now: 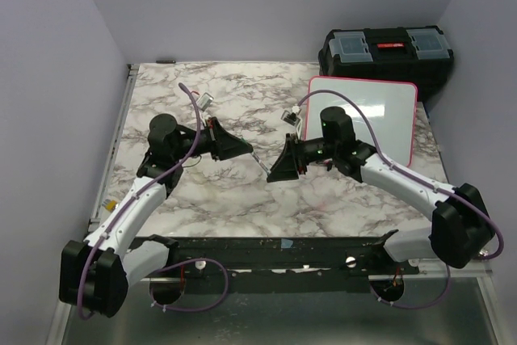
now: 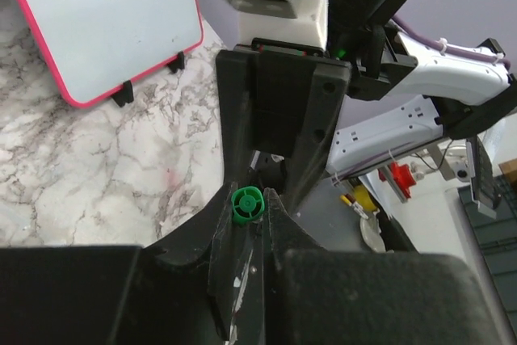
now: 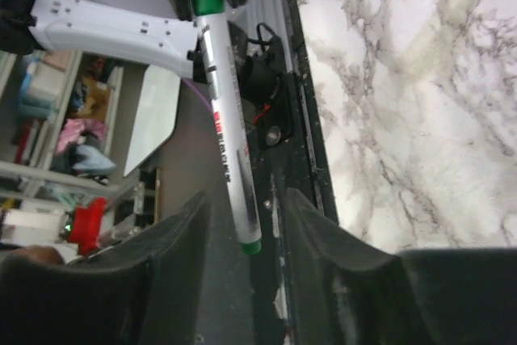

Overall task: Write a sentence on the whiteboard
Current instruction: Pass from the right arm to the left, then pass from the left arm to the right

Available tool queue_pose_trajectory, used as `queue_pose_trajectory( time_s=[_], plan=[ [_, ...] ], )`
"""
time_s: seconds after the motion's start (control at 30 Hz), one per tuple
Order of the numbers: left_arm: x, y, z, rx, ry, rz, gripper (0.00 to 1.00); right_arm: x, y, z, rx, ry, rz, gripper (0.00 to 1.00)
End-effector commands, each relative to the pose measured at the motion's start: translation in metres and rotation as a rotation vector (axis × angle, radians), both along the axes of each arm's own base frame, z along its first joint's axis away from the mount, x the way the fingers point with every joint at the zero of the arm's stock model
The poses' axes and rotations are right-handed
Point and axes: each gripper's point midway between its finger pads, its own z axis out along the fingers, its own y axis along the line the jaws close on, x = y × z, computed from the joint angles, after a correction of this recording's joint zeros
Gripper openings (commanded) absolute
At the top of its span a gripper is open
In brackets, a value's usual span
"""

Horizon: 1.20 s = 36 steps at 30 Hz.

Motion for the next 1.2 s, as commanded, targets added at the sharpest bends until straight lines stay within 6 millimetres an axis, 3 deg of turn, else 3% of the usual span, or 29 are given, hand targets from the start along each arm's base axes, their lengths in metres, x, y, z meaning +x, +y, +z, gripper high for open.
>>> queue_pose_trajectory(
  time_s=[0.0, 0.07, 0.33, 0.4, 0.53, 0.7, 0.87, 1.03, 1.17],
  plan=[
    [0.006, 0.006, 0.015, -0.029, -0.047, 0.108, 0.00, 0.019, 0.005, 0.015, 0.015, -0.070, -0.120, 0.62],
    [0.008, 0.008, 0.020, -0.067, -0.040, 0.154, 0.00, 0.028, 0.004, 0.020, 0.037, -0.096, -0.191, 0.74],
    [0.012, 0.018, 0.037, -0.220, 0.007, 0.269, 0.00, 0.038, 0.005, 0.066, 0.227, -0.106, -0.316, 0.88],
    [0.013, 0.021, 0.040, -0.279, 0.027, 0.295, 0.00, 0.040, 0.005, 0.076, 0.267, -0.105, -0.332, 1.00],
    [0.008, 0.021, 0.050, -0.366, 0.015, 0.269, 0.00, 0.045, 0.005, 0.087, 0.302, -0.118, -0.358, 1.00],
    [0.007, 0.023, 0.058, -0.487, 0.029, 0.304, 0.00, 0.048, 0.005, 0.091, 0.329, -0.151, -0.365, 0.90],
    [0.009, 0.009, 0.066, -0.503, 0.033, 0.313, 0.00, 0.049, 0.007, 0.091, 0.334, -0.150, -0.356, 0.67],
    [0.013, 0.001, 0.070, -0.523, 0.027, 0.357, 0.00, 0.049, 0.008, 0.094, 0.332, -0.166, -0.352, 0.50],
    [0.016, -0.001, 0.074, -0.547, 0.020, 0.377, 0.00, 0.049, 0.007, 0.096, 0.332, -0.174, -0.355, 0.46]
  ],
)
